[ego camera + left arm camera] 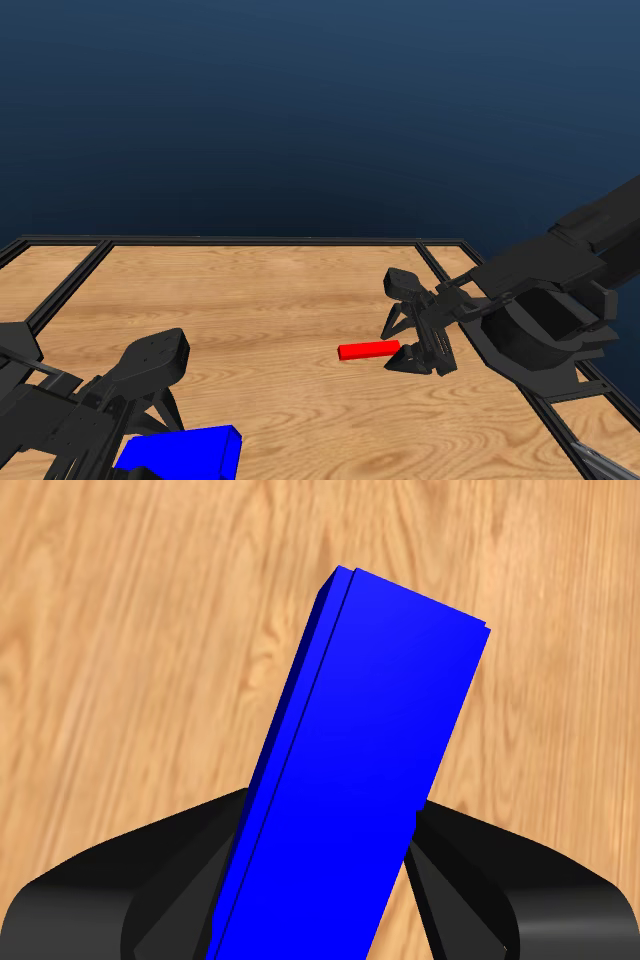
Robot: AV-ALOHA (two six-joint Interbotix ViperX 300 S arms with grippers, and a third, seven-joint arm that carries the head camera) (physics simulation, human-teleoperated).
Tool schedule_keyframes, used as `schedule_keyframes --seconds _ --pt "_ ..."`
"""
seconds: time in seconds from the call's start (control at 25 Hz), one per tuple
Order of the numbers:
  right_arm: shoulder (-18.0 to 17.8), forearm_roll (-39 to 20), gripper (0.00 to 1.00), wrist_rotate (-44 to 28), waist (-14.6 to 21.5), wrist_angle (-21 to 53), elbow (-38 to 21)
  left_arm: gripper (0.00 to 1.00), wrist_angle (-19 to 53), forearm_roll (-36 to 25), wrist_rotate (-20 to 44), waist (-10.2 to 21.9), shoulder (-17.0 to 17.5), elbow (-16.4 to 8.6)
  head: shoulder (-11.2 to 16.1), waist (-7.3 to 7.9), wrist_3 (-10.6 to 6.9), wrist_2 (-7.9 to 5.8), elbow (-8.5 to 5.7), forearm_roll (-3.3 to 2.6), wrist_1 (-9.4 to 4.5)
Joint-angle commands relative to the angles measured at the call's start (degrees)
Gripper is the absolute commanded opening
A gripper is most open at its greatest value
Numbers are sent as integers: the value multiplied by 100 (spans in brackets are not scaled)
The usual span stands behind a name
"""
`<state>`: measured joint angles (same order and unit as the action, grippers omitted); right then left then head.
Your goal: Insert peg into socket
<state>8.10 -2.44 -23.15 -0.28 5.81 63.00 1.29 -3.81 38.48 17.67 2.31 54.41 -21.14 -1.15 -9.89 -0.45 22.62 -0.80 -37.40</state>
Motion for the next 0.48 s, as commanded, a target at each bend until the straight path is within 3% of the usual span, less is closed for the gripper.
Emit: schedule_keyframes --seconds 0.04,0.16,0.2,0.24,0.28,0.48 --pt "-218 104 100 19 -20 -484 16 0 -458 218 -348 -88 38 -12 103 -29 10 13 -156 1 87" --pt "-445 175 100 66 2 -661 25 0 -588 386 -547 -116 13 82 139 -28 20 5 -172 0 75" --pt "-583 183 88 105 3 -684 18 0 -641 423 -583 -114 53 32 144 -23 23 8 -175 2 75" --pt "-586 198 88 130 -2 -687 23 0 -694 479 -651 -112 46 43 145 -23 23 8 -176 2 75" --pt "-735 184 0 181 46 -636 -42 0 -696 518 -703 -93 52 55 141 -9 43 20 -174 8 58" --pt "-579 -59 0 336 64 32 -294 0 -636 576 -917 -119 207 109 18 31 107 58 -136 26 -8"
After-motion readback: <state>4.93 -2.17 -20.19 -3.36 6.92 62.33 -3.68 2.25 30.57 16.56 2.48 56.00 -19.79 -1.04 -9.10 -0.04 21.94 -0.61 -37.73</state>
